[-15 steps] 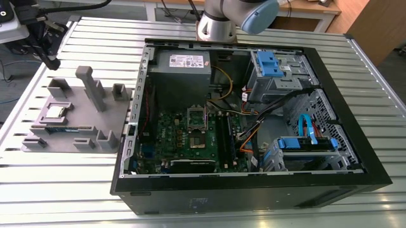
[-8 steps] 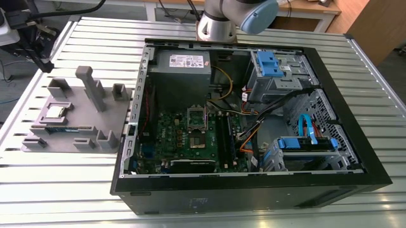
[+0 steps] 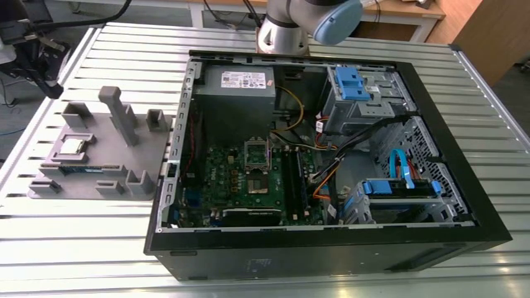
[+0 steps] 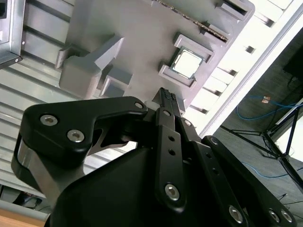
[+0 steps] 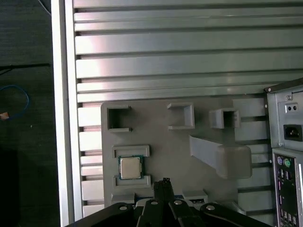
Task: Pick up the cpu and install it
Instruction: 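Reach for the cpu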
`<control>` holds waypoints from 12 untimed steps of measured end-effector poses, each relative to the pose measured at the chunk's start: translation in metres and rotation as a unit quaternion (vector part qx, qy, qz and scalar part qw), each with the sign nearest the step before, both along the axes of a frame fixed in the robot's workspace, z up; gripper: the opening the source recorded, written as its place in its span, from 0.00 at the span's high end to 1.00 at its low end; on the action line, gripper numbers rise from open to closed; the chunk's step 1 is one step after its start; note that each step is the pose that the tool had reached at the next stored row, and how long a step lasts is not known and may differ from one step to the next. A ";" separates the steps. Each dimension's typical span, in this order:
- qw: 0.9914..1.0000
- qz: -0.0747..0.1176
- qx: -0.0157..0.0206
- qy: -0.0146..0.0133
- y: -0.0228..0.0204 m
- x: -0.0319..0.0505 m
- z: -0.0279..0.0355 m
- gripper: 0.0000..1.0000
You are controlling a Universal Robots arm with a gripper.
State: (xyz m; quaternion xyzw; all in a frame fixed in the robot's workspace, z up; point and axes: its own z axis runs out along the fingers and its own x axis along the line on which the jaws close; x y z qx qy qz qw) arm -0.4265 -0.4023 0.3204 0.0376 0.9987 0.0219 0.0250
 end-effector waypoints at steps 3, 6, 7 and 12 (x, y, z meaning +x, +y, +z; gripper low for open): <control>1.000 0.000 0.000 0.000 -0.0001 -0.0040 -0.0035 0.89; 1.000 0.000 0.000 0.000 -0.0001 -0.0072 -0.0065 0.89; 1.000 0.000 0.000 0.000 -0.0001 -0.0083 -0.0073 0.89; 1.000 0.000 0.000 0.000 -0.0001 -0.0127 -0.0106 0.89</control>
